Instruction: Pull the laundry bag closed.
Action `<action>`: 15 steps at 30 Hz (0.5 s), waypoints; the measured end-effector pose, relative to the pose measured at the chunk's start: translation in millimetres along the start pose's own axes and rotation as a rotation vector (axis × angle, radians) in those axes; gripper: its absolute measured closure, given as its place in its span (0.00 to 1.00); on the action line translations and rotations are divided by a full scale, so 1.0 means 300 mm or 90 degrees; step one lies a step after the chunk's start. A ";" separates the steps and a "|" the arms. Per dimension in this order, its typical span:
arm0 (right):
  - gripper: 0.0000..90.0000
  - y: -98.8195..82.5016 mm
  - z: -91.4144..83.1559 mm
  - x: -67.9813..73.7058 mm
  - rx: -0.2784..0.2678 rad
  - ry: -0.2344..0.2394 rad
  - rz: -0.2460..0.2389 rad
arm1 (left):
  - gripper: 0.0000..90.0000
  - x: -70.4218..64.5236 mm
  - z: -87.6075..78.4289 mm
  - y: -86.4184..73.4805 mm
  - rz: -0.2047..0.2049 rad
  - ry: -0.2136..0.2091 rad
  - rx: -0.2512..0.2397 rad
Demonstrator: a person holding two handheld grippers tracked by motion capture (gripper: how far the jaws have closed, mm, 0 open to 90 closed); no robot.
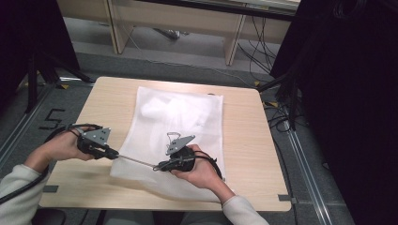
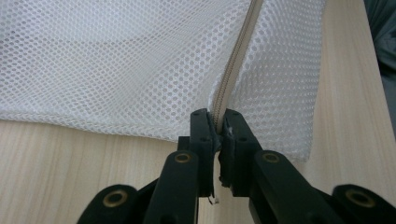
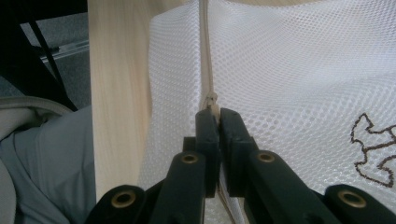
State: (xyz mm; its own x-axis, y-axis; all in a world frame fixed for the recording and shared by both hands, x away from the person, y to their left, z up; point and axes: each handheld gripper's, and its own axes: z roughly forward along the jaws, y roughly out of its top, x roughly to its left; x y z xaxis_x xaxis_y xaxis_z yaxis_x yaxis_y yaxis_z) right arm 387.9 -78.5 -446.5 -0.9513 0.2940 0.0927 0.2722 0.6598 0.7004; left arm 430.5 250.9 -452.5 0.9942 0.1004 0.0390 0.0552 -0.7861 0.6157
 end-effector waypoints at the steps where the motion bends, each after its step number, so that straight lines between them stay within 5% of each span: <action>1: 0.98 -0.002 -0.003 0.001 0.001 -0.001 0.004 | 0.93 0.000 0.001 0.000 -0.001 0.001 -0.004; 15: 0.98 -0.028 -0.019 -0.015 0.003 -0.005 -0.007 | 0.93 -0.001 0.003 -0.002 -0.010 -0.001 -0.005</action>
State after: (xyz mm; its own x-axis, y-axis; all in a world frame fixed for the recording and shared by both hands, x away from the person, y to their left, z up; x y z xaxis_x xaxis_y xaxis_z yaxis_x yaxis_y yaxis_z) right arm 389.1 -89.4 -448.7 -0.9531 0.2920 0.0795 0.2623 0.6661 0.6982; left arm 430.2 250.8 -453.6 0.9934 0.1114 0.0274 0.0703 -0.7797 0.6222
